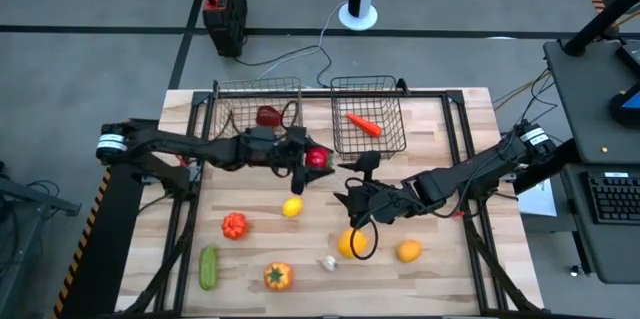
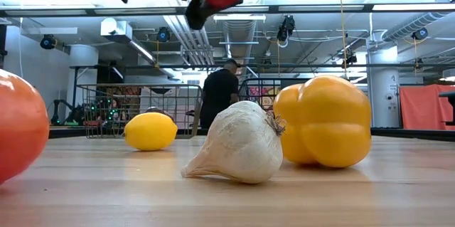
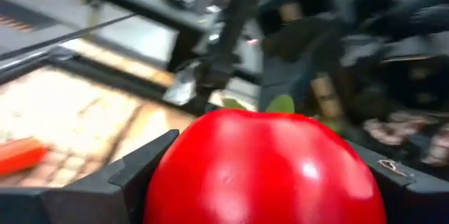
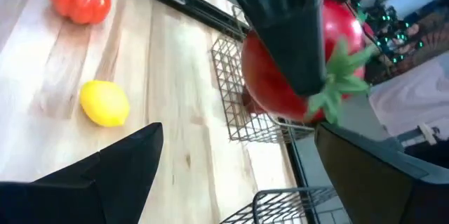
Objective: Sort produce into baskets
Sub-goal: Put the tomato into the gold wire basket
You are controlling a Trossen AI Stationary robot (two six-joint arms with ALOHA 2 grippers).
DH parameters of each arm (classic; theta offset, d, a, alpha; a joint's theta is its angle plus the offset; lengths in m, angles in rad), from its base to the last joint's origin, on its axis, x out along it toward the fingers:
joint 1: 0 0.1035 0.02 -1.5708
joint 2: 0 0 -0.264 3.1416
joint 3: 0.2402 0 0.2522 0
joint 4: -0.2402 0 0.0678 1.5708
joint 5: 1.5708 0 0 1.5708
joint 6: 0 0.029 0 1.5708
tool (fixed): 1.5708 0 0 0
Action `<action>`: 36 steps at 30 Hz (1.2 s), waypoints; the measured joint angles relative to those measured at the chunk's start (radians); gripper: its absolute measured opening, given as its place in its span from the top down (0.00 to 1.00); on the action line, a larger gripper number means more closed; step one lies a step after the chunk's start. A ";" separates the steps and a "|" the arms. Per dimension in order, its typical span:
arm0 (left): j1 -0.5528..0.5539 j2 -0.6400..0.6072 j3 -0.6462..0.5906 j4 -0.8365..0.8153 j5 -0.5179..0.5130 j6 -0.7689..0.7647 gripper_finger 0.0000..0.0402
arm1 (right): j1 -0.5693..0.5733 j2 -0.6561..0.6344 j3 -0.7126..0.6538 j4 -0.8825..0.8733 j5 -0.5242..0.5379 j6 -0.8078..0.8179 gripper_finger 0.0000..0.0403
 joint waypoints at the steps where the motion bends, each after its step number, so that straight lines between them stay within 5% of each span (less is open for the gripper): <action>1: 0.010 -0.015 0.000 -0.044 -0.011 0.000 0.27 | 0.000 -0.005 0.000 -0.003 0.017 0.011 0.10; 9: 0.168 -0.164 0.001 -0.483 -0.238 0.030 0.27 | -0.012 -0.035 -0.002 -0.066 0.055 0.127 0.10; 21: 0.581 -0.171 0.002 -0.889 -0.237 0.074 0.27 | -0.053 -0.015 -0.061 -0.067 0.055 0.234 0.10; 36: 0.677 -0.046 0.001 -0.975 -0.246 0.126 0.26 | -0.054 -0.014 -0.090 -0.069 0.055 0.269 0.10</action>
